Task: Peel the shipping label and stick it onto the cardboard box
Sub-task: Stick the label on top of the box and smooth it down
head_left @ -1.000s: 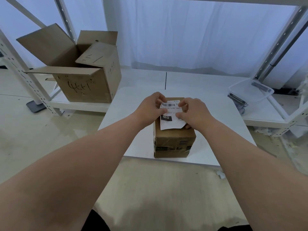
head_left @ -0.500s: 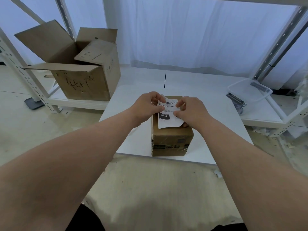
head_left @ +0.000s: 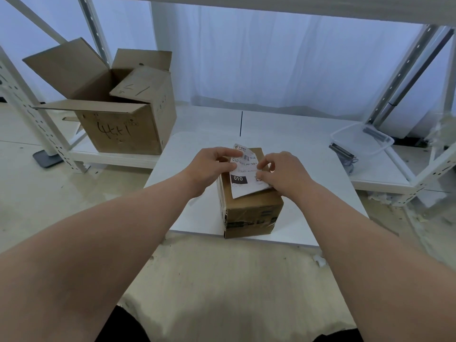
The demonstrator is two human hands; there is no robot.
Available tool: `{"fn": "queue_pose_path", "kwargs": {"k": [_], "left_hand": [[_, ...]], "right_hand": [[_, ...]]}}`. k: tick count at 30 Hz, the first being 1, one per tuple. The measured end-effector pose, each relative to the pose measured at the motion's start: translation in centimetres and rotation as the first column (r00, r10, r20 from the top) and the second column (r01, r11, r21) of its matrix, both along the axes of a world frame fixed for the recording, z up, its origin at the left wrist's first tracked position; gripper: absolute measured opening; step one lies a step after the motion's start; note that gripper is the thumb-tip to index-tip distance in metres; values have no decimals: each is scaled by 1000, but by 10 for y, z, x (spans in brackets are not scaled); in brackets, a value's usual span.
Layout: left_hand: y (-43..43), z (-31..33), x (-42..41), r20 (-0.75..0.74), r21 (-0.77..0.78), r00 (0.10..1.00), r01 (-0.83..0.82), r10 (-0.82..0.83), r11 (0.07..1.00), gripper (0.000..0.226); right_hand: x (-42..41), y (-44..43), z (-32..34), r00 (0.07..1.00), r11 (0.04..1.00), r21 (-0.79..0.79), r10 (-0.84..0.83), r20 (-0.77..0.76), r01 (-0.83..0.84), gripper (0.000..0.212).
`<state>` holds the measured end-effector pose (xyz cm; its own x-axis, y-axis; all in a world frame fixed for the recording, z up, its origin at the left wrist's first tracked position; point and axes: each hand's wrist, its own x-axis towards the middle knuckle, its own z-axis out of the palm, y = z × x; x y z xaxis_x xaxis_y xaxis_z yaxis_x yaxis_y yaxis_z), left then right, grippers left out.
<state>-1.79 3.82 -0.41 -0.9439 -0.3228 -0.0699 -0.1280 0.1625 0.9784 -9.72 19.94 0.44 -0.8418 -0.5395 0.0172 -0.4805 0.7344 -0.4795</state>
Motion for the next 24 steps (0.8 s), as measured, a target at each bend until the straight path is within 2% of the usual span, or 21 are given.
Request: {"fn": "queue_pose_path", "kwargs": {"k": [2, 5, 7, 10, 14, 17, 20, 24], "left_hand": [[0, 1, 1, 16, -1, 1000, -3, 3, 1000, 27], [0, 3, 2, 38, -72, 999, 5, -2, 997, 29], [2, 3, 3, 27, -160, 999, 28, -24, 987, 31], [6, 3, 4, 4, -334, 1000, 28, -28, 942, 32], [5, -7, 0, 48, -568, 998, 0, 34, 823, 38], [10, -10, -3, 75, -723, 992, -19, 106, 691, 44], [18, -10, -7, 51, -780, 988, -50, 144, 624, 43], [17, -10, -8, 44, -778, 993, -36, 111, 628, 40]], "right_hand": [[2, 5, 3, 999, 999, 25, 29, -36, -28, 23], [7, 5, 8, 981, 983, 88, 171, -96, -163, 28], [10, 1, 11, 968, 966, 135, 232, -95, -219, 33], [11, 0, 11, 961, 951, 219, 248, -125, -217, 36], [6, 7, 10, 974, 970, 204, 167, -153, -134, 39], [12, -1, 11, 964, 958, 187, 240, -113, -216, 40], [18, -8, 10, 939, 927, 201, 336, -77, -315, 44], [17, 3, 14, 970, 962, 167, 230, -72, -216, 45]]}}
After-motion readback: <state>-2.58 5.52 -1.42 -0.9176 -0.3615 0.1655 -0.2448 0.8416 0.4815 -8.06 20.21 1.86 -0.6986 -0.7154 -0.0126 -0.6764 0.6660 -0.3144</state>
